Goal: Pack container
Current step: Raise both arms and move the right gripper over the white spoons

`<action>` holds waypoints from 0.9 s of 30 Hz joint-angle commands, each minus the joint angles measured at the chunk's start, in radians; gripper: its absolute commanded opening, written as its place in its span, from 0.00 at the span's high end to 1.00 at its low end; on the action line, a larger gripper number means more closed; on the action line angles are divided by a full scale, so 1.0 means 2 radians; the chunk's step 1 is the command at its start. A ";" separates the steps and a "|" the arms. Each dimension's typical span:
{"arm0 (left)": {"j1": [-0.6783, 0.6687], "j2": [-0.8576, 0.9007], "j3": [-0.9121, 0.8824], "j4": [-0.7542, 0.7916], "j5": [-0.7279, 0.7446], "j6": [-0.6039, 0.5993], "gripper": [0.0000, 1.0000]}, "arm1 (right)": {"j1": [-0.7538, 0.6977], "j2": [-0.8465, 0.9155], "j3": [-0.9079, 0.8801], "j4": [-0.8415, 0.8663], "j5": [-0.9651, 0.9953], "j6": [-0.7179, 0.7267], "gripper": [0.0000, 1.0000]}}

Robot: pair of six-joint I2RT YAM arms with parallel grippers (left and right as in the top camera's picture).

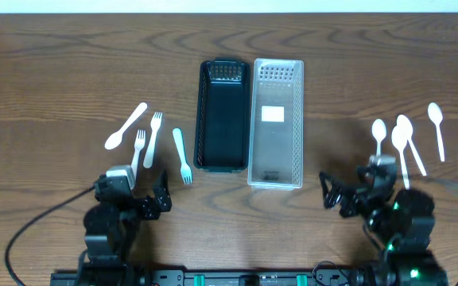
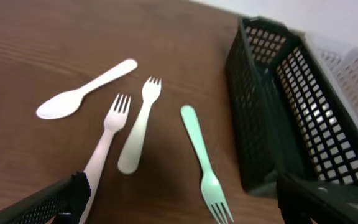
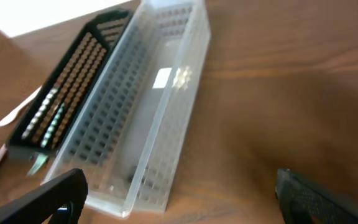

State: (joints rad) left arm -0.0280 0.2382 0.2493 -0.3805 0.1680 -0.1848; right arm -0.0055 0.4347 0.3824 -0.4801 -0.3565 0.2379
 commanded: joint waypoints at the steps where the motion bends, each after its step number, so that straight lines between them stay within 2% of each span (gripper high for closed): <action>1: 0.002 0.072 0.084 -0.003 -0.017 -0.004 0.02 | -0.004 0.087 0.072 -0.002 0.060 -0.019 0.01; 5: 0.003 0.180 0.193 -0.039 -0.028 0.016 0.02 | -0.012 0.202 0.165 -0.018 0.073 -0.031 0.01; 11: 0.003 0.359 0.385 -0.153 -0.055 0.071 0.02 | -0.018 0.344 0.310 -0.093 0.050 -0.038 0.01; 16: 0.003 0.468 0.496 -0.214 -0.055 0.104 0.02 | -0.034 0.394 0.334 -0.102 0.071 -0.056 0.01; 21: 0.003 0.517 0.521 -0.207 -0.055 0.139 0.02 | -0.070 0.462 0.334 -0.125 0.136 -0.055 0.03; 27: 0.003 0.527 0.521 -0.194 -0.055 0.211 0.02 | -0.104 0.537 0.335 -0.120 0.184 -0.048 0.06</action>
State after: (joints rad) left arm -0.0269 1.2949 1.2694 -0.7727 0.0711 0.1337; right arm -0.1883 1.4666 1.0389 -0.7288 -0.0616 0.1448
